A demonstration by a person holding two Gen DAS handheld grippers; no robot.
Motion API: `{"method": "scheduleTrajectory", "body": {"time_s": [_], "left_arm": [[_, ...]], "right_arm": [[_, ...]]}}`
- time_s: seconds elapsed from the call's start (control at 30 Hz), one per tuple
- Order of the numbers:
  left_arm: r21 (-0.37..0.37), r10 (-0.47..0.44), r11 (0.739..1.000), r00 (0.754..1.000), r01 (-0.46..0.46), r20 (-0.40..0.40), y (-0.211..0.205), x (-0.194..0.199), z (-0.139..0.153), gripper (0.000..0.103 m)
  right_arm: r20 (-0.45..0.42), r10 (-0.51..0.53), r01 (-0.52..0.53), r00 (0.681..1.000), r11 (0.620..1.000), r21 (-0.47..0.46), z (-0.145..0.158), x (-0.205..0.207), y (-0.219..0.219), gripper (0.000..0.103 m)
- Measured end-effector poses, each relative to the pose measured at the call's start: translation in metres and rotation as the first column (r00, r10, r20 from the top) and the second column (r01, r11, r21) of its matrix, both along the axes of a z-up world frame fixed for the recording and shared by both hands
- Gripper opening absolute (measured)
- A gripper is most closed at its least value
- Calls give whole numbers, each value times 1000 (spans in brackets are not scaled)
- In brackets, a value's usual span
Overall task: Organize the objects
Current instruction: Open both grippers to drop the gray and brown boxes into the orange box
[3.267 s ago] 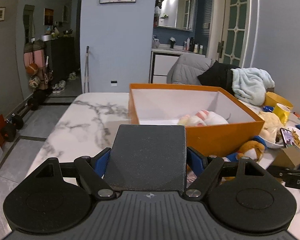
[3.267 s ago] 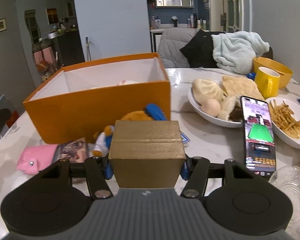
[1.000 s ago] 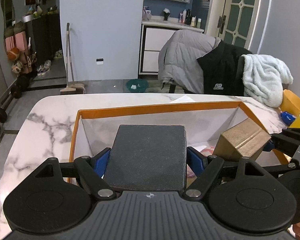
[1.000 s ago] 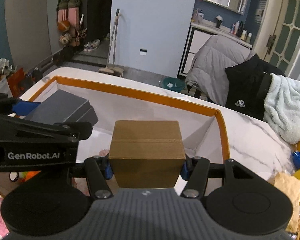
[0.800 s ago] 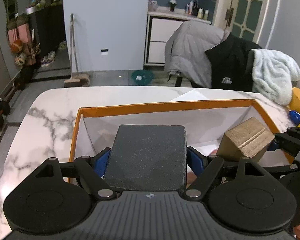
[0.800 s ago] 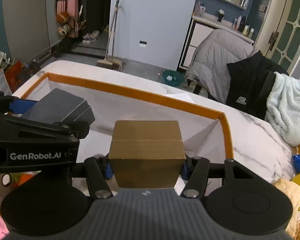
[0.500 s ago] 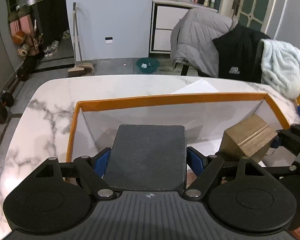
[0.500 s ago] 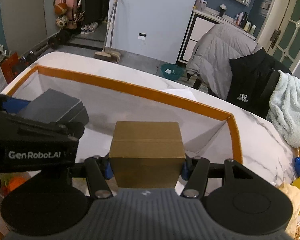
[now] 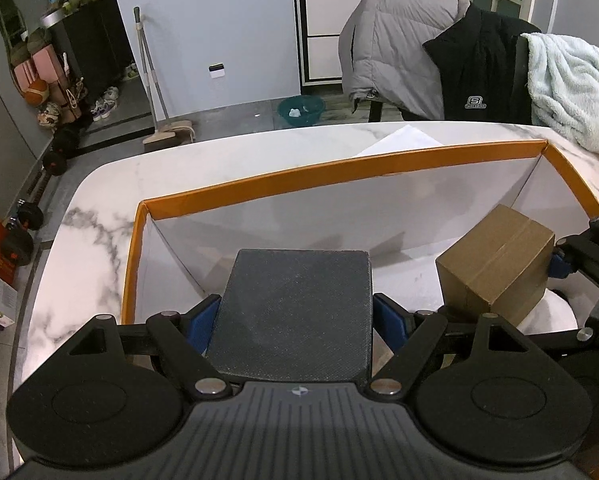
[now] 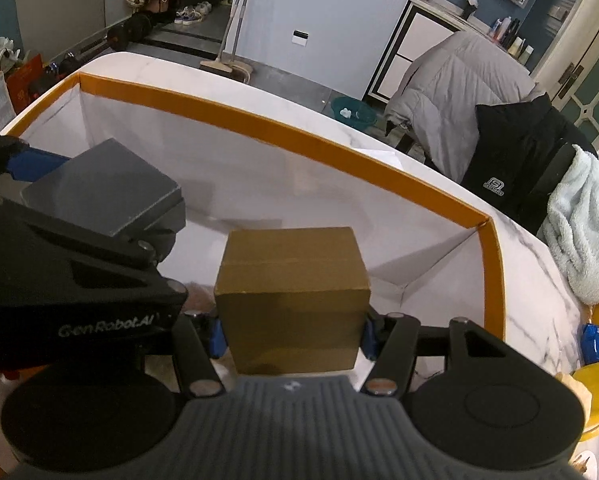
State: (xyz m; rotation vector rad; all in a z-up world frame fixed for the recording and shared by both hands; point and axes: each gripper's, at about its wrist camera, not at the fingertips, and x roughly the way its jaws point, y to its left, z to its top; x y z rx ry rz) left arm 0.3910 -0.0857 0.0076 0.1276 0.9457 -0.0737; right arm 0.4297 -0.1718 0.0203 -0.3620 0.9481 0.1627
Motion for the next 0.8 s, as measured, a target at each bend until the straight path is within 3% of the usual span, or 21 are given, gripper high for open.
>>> {"method": "scheduleTrajectory", "body": {"time_s": [0.3, 0.47, 0.6, 0.8], "left_arm": [[-17, 8, 1000, 1000, -7, 12, 3, -1, 2, 95], [-40, 19, 999, 999, -18, 27, 6, -3, 4, 94], [-80, 44, 996, 998, -40, 52, 12, -6, 7, 96], [-94, 44, 995, 997, -38, 62, 14, -7, 8, 96]], "right_arm": [[-34, -28, 30, 999, 998, 58, 1, 1, -7, 69], [23, -36, 35, 999, 999, 19, 3, -4, -1, 72], [88, -29, 28, 996, 1000, 11, 8, -11, 1, 81], [117, -14, 13, 993, 1000, 2, 10, -16, 2, 82]]}}
